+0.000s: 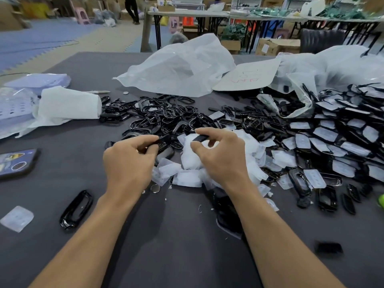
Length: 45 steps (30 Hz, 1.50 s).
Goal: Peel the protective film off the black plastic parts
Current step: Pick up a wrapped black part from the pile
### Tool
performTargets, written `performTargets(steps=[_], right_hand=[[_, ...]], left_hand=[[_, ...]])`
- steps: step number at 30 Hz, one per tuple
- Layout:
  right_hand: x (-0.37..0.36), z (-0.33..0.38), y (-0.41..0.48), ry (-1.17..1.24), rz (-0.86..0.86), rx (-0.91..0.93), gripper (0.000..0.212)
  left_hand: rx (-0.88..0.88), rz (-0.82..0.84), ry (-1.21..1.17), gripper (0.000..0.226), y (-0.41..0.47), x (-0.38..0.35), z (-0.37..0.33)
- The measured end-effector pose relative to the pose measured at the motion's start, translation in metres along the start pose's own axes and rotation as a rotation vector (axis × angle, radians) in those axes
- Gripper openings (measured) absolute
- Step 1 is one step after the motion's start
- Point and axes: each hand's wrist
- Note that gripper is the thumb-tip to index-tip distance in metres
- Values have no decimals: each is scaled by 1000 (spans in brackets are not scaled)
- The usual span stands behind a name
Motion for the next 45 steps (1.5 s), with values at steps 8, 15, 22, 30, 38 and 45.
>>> performTargets(steps=[8, 15, 22, 30, 38, 45], right_hand=[[-11, 8, -11, 183, -11, 42, 24], [-9, 11, -9, 522, 163, -163, 9], [-12, 11, -7, 637, 249, -219, 10], [-12, 10, -6, 626, 282, -210, 23], [-10, 8, -7, 603, 275, -194, 26], [-12, 11, -6, 550, 269, -189, 22]], left_hand=[[170, 27, -379, 23, -9, -11, -8], [229, 55, -503, 33, -4, -17, 2], [247, 76, -621, 37, -2, -17, -1], [304, 49, -711, 31, -1, -17, -7], [329, -71, -788, 24, 0, -17, -7], [177, -149, -664, 31, -1, -20, -6]])
Point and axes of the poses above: each hand's wrist, its own y-axis towards the middle knuckle, its own x-axis out of the back of the hand, z = x × y, and after that the axes turned 9 degrees about -x, right-handed
